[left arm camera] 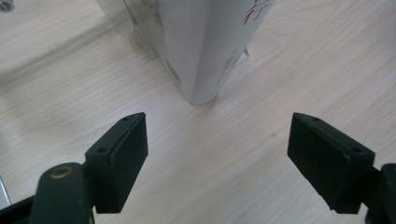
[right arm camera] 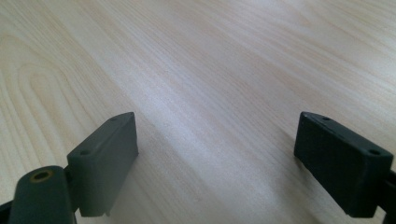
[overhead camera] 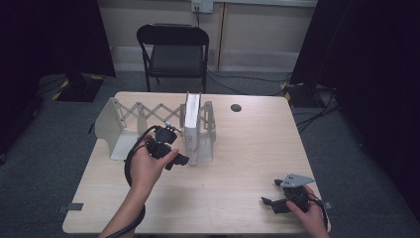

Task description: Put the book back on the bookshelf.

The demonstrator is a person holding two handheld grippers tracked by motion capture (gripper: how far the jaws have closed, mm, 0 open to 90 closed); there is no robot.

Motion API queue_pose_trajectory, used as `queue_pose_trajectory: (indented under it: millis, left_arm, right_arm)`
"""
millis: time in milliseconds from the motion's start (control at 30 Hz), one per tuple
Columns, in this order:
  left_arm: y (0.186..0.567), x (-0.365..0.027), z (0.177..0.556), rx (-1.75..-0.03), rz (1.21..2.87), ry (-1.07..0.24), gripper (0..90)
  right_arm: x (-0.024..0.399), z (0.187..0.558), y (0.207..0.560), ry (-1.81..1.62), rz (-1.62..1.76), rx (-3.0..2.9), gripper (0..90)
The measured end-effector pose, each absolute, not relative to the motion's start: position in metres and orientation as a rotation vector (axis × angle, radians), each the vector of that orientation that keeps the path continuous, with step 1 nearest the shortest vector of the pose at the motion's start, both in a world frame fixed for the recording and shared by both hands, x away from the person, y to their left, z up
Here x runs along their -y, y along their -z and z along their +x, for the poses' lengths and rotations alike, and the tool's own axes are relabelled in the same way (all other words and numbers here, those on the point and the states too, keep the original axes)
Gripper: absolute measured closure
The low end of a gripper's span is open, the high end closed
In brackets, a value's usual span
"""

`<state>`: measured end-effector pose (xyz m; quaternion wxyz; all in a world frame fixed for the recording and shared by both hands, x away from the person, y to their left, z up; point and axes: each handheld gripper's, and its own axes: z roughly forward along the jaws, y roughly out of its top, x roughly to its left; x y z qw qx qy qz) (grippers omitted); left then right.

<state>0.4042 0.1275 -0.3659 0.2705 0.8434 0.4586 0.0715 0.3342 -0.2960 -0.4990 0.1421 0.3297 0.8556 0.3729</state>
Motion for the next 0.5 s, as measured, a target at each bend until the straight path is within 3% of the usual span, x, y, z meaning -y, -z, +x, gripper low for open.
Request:
queue_pose_trajectory:
  millis: [500]
  left_arm:
    - [0.378,-0.139,0.397,-1.234,2.275,-0.189,20.3]
  right_arm:
    - [0.296,0.334,0.499,-1.076,0.952,-2.469,13.1]
